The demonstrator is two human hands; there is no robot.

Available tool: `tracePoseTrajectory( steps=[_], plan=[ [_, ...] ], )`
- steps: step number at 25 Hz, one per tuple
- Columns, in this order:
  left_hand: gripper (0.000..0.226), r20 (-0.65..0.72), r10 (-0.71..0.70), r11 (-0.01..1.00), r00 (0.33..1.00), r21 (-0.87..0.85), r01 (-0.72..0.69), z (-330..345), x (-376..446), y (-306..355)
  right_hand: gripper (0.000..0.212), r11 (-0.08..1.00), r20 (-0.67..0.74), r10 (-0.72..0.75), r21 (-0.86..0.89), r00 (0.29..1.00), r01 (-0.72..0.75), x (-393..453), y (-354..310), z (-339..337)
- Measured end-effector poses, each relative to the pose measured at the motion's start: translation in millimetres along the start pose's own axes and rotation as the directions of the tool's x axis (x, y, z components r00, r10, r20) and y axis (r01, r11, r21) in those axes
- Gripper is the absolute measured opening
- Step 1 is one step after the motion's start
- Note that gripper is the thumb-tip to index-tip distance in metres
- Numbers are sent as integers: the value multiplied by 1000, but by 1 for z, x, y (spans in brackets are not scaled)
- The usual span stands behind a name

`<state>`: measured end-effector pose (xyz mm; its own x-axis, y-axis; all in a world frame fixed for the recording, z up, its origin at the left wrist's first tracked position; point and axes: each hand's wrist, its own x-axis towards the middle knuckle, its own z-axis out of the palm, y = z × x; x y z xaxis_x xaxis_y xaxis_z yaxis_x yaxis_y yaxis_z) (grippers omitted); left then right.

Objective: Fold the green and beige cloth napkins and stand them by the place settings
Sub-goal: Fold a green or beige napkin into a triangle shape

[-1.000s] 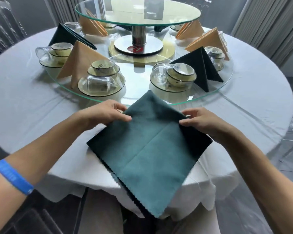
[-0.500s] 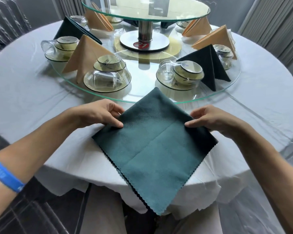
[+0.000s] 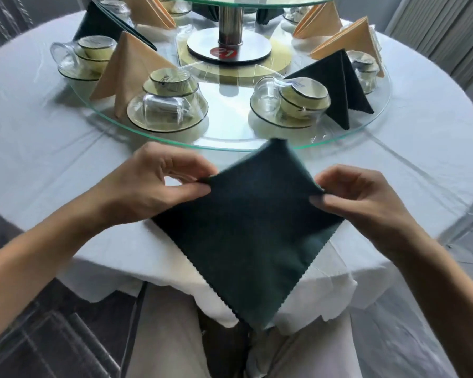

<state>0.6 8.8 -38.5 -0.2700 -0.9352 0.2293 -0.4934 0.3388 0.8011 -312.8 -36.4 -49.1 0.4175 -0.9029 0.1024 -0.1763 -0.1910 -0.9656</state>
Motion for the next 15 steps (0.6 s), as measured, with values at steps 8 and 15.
tracePoseTrajectory(
  steps=[8, 15],
  plan=[
    [20, 214, 328, 826, 920, 407, -389, 37, -57, -40, 21, 755, 332, -206, -544, 920, 366, -47, 46, 4],
    [37, 110, 100, 884, 989, 446, -139, 44, -34, -17, 21, 783, 303, -143, -548, 942, 295, -16, 12, 16]
  ],
)
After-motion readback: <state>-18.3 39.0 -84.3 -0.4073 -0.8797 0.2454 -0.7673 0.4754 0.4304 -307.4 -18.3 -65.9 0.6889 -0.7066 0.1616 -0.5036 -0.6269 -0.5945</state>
